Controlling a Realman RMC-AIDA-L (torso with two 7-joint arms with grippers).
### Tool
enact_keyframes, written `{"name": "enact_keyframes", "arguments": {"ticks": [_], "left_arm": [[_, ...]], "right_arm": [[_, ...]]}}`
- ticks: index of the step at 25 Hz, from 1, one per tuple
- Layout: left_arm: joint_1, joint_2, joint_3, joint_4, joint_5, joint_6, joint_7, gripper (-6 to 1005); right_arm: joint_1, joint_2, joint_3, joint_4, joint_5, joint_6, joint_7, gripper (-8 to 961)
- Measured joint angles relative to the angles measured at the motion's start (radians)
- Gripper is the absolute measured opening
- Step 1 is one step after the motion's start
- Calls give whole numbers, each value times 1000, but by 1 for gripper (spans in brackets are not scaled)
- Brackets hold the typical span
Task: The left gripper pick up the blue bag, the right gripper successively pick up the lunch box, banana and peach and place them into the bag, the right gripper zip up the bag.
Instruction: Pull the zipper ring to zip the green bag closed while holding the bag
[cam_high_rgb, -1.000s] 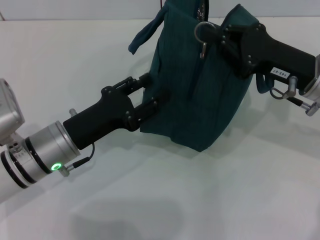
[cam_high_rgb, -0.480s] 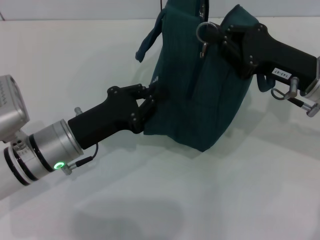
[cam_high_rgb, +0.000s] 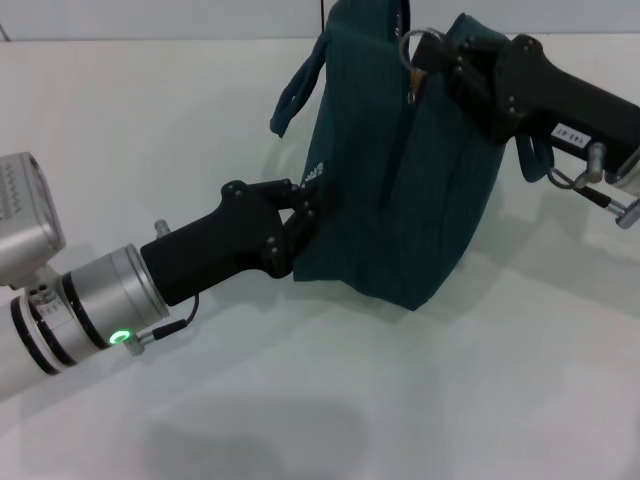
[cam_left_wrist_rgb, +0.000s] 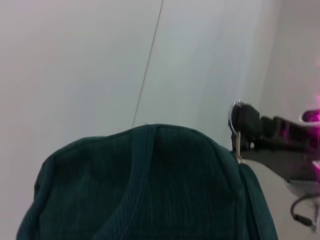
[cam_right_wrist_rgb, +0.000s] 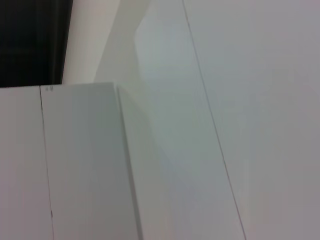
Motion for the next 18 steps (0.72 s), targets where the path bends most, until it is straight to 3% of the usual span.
{"name": "enact_keyframes", "arguments": {"ticks": [18], "left_arm": [[52, 3, 123, 5, 4, 6, -1, 68]], "right_arm": [[3, -11, 7, -10, 99, 35, 252, 25]]}}
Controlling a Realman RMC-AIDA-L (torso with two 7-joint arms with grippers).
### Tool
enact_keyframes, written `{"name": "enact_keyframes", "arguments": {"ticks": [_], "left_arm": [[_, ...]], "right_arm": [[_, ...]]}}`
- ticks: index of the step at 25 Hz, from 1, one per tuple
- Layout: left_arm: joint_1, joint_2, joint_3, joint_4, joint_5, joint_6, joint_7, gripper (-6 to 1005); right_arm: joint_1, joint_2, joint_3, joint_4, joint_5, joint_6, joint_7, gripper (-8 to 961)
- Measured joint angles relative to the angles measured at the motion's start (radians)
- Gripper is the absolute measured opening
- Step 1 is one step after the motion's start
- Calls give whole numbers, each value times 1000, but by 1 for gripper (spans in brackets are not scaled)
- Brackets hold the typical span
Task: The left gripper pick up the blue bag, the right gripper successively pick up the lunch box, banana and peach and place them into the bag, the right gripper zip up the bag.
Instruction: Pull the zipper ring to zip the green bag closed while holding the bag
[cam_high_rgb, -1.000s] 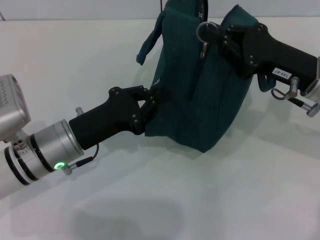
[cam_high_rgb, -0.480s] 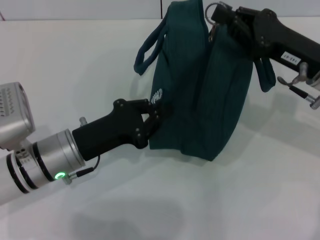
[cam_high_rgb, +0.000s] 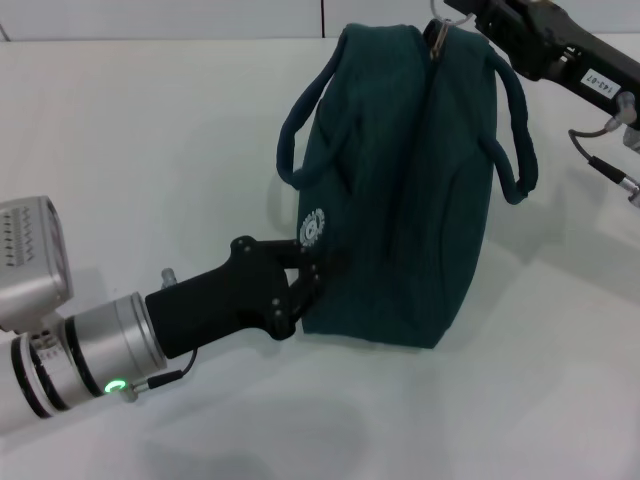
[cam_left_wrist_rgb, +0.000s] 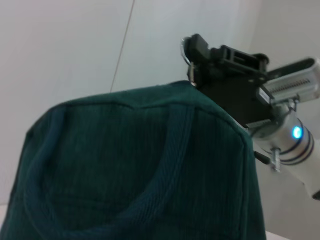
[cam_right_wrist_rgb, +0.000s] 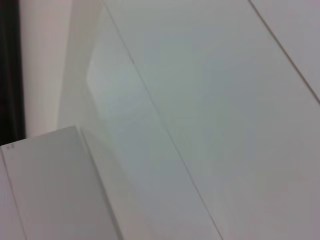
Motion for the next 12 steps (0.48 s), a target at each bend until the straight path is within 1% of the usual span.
{"name": "enact_keyframes", "arguments": {"ticks": [7, 12], "left_arm": [[7, 8, 61, 3, 4, 37, 0, 83], [21, 10, 67, 20, 33, 60, -2, 93]], "right_arm": [[4, -1, -7, -1, -2, 55, 63, 26], [3, -2, -8, 0, -4, 67, 72, 26]]}}
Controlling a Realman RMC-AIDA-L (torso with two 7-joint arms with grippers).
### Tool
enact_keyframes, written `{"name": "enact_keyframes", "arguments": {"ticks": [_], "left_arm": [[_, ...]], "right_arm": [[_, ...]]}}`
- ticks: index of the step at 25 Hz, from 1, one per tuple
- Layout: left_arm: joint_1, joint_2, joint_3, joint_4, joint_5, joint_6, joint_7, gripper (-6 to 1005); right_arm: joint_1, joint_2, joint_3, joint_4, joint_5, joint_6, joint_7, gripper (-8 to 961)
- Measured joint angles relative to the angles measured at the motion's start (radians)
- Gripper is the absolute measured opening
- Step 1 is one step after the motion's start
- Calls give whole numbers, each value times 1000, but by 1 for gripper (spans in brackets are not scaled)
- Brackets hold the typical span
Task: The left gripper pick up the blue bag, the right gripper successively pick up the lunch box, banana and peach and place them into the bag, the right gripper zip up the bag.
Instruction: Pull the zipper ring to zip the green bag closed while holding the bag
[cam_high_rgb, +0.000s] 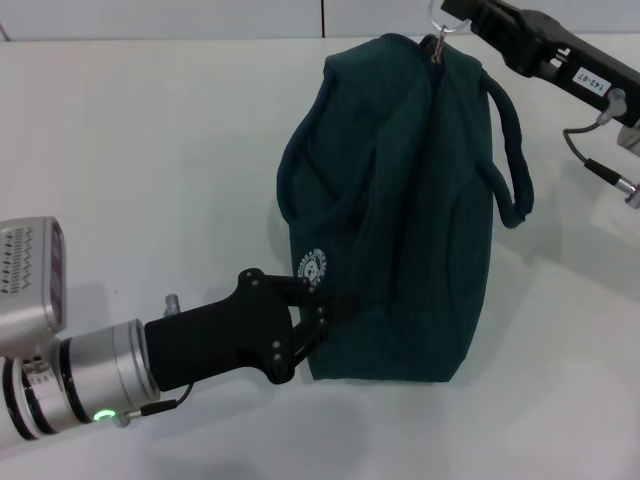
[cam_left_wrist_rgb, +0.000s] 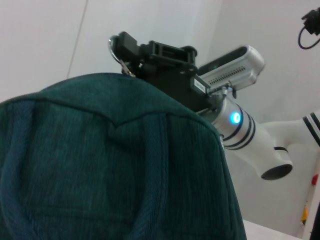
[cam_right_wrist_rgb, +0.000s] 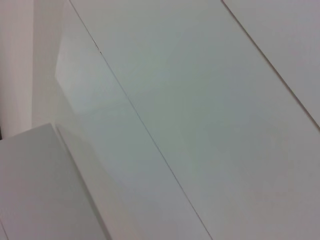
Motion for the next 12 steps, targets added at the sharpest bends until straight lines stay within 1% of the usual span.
{"name": "enact_keyframes", "arguments": {"ticks": [7, 12], "left_arm": [[12, 0, -11, 8, -2, -2, -6, 108], [62, -5, -49, 9, -69, -7, 2, 118]], "right_arm": [[3, 3, -22, 0, 0, -6, 27, 27], [5, 7, -45, 0, -1, -12, 50, 28]]}}
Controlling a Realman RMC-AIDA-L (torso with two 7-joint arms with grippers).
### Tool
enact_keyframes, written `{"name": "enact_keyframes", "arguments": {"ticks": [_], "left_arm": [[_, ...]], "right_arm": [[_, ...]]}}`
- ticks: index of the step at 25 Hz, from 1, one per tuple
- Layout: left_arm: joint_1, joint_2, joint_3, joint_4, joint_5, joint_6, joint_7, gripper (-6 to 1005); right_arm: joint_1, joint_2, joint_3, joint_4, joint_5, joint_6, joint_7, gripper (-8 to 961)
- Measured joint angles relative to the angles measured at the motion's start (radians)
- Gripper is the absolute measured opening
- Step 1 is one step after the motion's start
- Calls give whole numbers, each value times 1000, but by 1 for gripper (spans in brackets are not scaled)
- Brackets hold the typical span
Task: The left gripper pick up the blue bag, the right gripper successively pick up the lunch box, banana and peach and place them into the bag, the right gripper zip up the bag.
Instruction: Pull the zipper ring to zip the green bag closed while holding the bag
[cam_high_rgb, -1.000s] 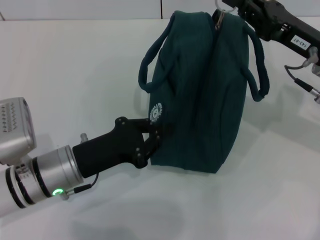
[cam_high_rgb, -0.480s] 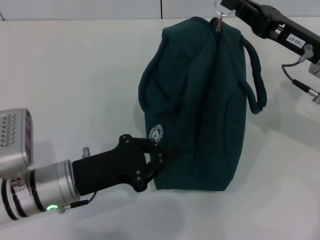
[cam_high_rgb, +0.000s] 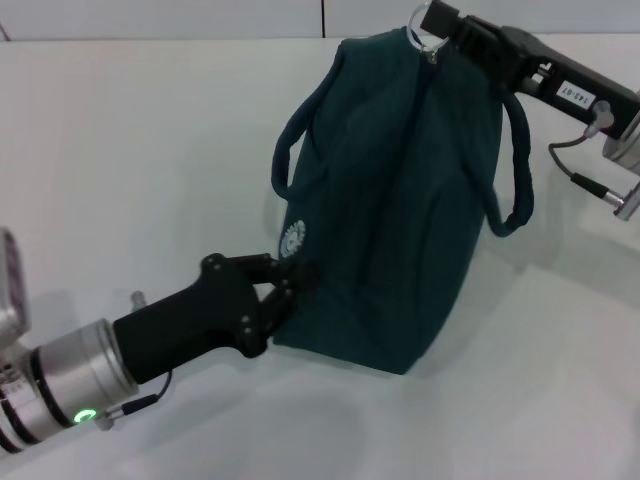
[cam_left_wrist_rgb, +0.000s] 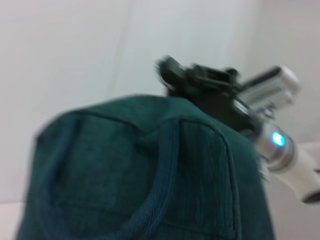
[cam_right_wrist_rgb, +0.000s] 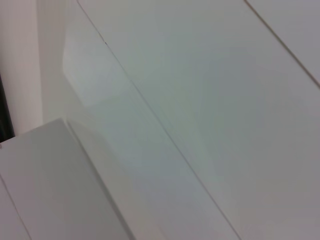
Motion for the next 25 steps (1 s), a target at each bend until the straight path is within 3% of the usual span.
{"name": "enact_keyframes", "arguments": {"ticks": [6, 11, 16, 25], "left_arm": [[57, -1, -2, 2, -76, 8, 12, 131], [66, -2, -2, 12, -113, 34, 17, 357], [53, 0, 0, 36, -144, 88, 32, 451], [-10, -2, 7, 85, -132, 53, 3, 613]], "right_arm": [[9, 0, -12, 0, -1, -2, 5, 29], [11, 0, -13, 0, 2, -2, 6, 29], [13, 2, -13, 0, 3, -1, 6, 30], [23, 2, -13, 3, 5, 6, 6, 31]]}}
